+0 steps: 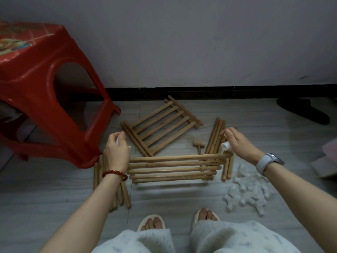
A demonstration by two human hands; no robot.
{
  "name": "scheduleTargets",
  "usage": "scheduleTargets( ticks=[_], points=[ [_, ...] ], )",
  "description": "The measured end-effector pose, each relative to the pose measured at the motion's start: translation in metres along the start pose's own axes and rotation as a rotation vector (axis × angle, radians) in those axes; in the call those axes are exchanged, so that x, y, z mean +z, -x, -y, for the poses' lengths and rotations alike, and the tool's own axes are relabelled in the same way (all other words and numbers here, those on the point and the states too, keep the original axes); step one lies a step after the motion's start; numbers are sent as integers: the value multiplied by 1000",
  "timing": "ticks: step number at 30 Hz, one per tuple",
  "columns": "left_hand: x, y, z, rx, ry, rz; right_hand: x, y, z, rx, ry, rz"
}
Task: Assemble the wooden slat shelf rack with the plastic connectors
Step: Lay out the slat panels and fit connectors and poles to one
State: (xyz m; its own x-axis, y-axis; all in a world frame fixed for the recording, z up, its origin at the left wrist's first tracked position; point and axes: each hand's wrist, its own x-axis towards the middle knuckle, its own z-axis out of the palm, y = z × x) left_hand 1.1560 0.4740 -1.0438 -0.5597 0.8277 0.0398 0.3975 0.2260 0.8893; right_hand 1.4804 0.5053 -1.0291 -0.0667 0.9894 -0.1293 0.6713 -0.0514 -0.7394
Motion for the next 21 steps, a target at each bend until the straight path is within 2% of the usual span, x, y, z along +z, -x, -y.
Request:
scheduleTargets(
  ticks=[6, 10, 12, 14, 17, 19, 21],
  points=[
    [-9, 1, -4, -41, -66, 123, 1, 6, 6, 63, 92, -18],
    [-26, 10, -3, -1, -73, 195, 8, 19, 8, 146, 88, -176],
    [-32, 19, 3, 202, -361, 93, 15, 28, 4, 233, -106, -242],
    [-31, 27, 9, 553, -645, 50, 23, 34, -1, 305, -334, -283],
    [-18, 37, 7, 962, -686, 223, 31, 35, -5, 381, -613, -311],
    [-2, 49, 0, 1045, -661, 435, 35, 37, -7, 383, -714, -300],
    [22, 57, -7, 965, -680, 634, 39, 39, -12, 395, -736, -268]
  ],
)
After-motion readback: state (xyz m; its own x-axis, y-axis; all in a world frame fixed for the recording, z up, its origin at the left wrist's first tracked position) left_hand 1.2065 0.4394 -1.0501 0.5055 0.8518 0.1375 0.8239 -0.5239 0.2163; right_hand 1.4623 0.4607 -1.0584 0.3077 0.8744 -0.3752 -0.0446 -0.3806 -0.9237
